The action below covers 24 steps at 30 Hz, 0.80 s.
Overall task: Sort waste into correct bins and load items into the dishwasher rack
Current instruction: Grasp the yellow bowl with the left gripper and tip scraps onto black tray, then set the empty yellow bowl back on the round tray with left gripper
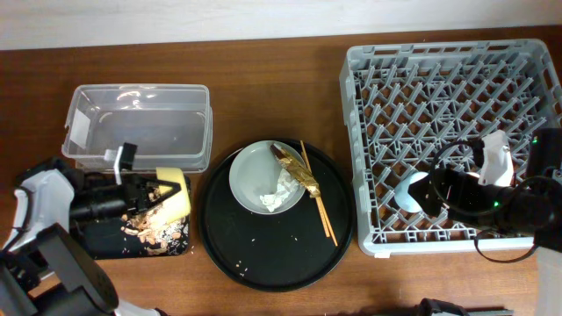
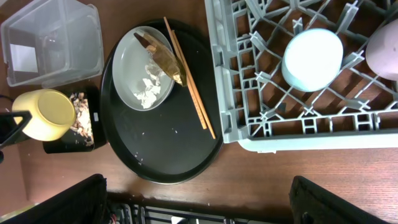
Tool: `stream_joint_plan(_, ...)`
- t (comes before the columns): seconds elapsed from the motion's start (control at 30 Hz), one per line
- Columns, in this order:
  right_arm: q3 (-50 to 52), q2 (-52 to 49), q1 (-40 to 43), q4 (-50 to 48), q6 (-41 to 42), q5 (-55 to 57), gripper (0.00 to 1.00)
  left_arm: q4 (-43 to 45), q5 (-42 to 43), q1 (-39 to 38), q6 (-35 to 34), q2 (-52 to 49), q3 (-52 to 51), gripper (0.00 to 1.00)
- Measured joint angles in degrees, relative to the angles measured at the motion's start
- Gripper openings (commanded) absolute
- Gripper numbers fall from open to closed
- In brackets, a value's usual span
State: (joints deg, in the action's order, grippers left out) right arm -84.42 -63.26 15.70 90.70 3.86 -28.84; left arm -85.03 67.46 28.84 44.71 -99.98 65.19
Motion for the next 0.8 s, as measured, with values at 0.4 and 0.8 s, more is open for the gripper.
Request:
stream_joint_plan(0.4,0.0,0.0,0.0,0.0,0.0,0.0,0.94,-10.4,6.9,4.2,16.7,1.9,0.0,0.0)
stream_joint_plan(0.8,0.0,0.0,0.0,0.0,-0.1,0.0,0.95,8.1,-14.7,-15.8,-28.1,17.3,-0.2,0.0)
